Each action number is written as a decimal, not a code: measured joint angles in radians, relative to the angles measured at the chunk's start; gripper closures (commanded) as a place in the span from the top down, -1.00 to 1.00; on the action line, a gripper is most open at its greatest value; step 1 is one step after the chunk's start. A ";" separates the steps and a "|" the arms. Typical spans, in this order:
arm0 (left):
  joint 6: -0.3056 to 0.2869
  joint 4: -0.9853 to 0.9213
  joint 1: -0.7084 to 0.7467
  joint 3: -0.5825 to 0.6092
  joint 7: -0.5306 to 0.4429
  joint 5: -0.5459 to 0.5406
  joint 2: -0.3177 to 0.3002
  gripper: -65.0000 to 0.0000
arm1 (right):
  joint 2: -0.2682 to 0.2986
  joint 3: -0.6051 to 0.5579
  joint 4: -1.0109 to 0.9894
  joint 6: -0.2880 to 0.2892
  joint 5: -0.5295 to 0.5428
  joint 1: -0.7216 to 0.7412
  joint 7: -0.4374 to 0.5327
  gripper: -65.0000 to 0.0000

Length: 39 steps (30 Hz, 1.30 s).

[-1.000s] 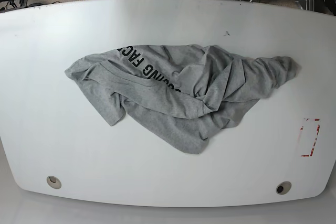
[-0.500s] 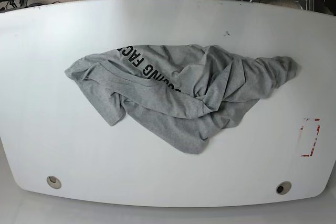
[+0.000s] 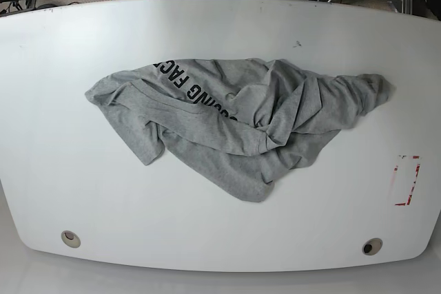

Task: Fold the T-shirt properly

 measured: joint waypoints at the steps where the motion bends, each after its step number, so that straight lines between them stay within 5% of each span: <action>1: 0.000 0.000 0.000 0.000 0.000 0.000 0.000 -0.24 | 0.001 0.000 -0.006 0.000 0.001 0.000 0.016 -0.72; 13: 0.000 0.017 0.003 0.000 0.001 0.000 0.000 -0.24 | 0.005 0.000 -0.031 -0.003 0.001 0.004 0.056 -0.73; 19: 0.000 0.187 0.089 -0.002 0.003 -0.001 -0.006 -0.24 | 0.007 0.006 -0.017 -0.003 0.002 -0.011 0.063 -0.74; 39: 0.011 0.680 0.432 -0.006 0.032 -0.002 -0.059 -0.24 | -0.026 0.002 0.509 0.007 0.005 -0.362 0.005 -0.74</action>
